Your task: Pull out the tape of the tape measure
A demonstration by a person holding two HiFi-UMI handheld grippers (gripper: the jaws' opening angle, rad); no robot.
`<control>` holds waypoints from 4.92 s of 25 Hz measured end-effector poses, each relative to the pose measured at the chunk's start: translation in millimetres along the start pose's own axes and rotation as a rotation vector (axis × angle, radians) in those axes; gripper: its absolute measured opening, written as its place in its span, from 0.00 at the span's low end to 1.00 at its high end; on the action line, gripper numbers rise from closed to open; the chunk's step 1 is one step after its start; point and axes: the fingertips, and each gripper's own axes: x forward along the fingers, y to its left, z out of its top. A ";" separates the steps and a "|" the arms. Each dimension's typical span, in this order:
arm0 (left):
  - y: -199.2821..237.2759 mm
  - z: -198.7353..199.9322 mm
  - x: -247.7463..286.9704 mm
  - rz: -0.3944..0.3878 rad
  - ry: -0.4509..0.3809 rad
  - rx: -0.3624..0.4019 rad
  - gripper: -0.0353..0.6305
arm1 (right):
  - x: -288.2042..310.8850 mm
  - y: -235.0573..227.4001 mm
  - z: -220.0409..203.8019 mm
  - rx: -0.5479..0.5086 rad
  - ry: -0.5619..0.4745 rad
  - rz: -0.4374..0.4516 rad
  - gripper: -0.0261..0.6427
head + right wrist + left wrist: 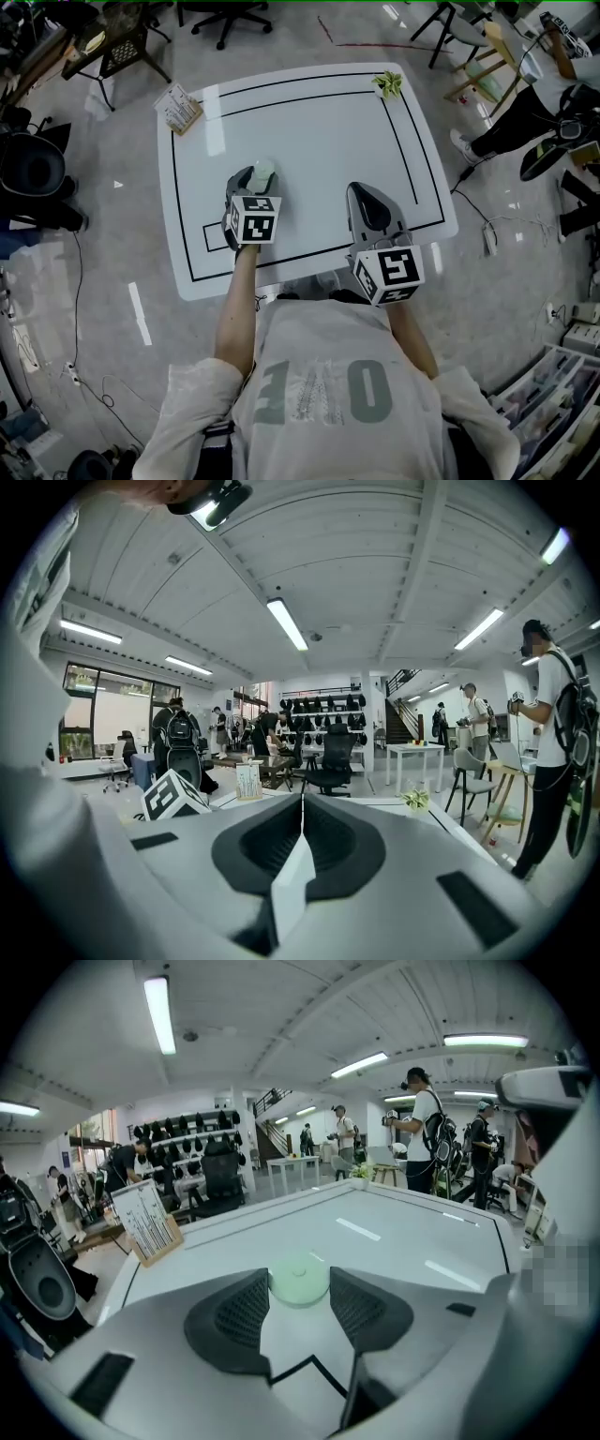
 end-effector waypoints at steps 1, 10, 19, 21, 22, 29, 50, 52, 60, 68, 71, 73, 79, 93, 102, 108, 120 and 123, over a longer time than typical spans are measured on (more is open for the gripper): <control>2.3 9.2 -4.6 0.010 -0.023 0.011 0.39 | 1.9 0.2 3.1 0.000 -0.007 0.004 0.08; 15.2 80.7 -76.3 0.107 -0.239 0.040 0.39 | 16.2 6.4 26.3 0.005 -0.056 0.050 0.08; 10.4 119.5 -157.0 0.215 -0.384 0.097 0.39 | 24.6 24.4 27.1 0.022 -0.057 0.121 0.08; 6.5 124.0 -168.3 0.224 -0.408 0.104 0.39 | 24.1 26.1 24.9 0.027 -0.051 0.131 0.08; 4.7 126.0 -173.3 0.228 -0.420 0.108 0.39 | 23.7 26.8 23.9 0.031 -0.049 0.134 0.08; -0.7 134.1 -188.5 0.254 -0.466 0.140 0.39 | 19.6 24.1 17.2 0.084 -0.038 0.142 0.08; -26.3 104.4 -162.9 0.247 -0.412 0.323 0.39 | 70.9 69.0 49.2 0.857 0.152 0.480 0.22; -27.8 99.2 -159.8 0.244 -0.401 0.338 0.39 | 74.9 75.6 43.2 0.868 0.184 0.486 0.20; -29.5 91.0 -151.6 0.236 -0.374 0.378 0.39 | 82.8 83.8 28.0 0.901 0.246 0.488 0.17; -31.1 87.5 -141.9 0.218 -0.364 0.396 0.39 | 90.8 84.4 13.9 0.883 0.284 0.470 0.15; -32.0 88.2 -143.1 0.218 -0.370 0.399 0.39 | 89.9 81.1 13.4 0.874 0.279 0.451 0.14; -31.3 88.9 -144.4 0.223 -0.377 0.395 0.39 | 89.3 78.9 12.2 0.872 0.280 0.437 0.12; -30.6 95.1 -147.2 0.241 -0.408 0.395 0.39 | 86.2 81.1 7.6 1.061 0.303 0.472 0.10; -16.5 85.5 -145.5 0.215 -0.393 0.303 0.39 | 78.9 92.7 16.2 0.589 0.202 0.508 0.10; -17.2 82.0 -147.0 0.209 -0.373 0.319 0.39 | 67.5 106.1 4.9 -0.329 0.209 0.483 0.26; -29.8 80.9 -149.0 0.172 -0.371 0.382 0.39 | 64.8 107.1 1.6 -0.471 0.216 0.499 0.23; -34.7 80.9 -147.1 0.128 -0.376 0.401 0.39 | 64.1 108.4 -5.5 -0.533 0.230 0.490 0.13; -36.7 80.3 -144.6 0.123 -0.373 0.400 0.39 | 63.8 107.3 -8.0 -0.542 0.227 0.483 0.10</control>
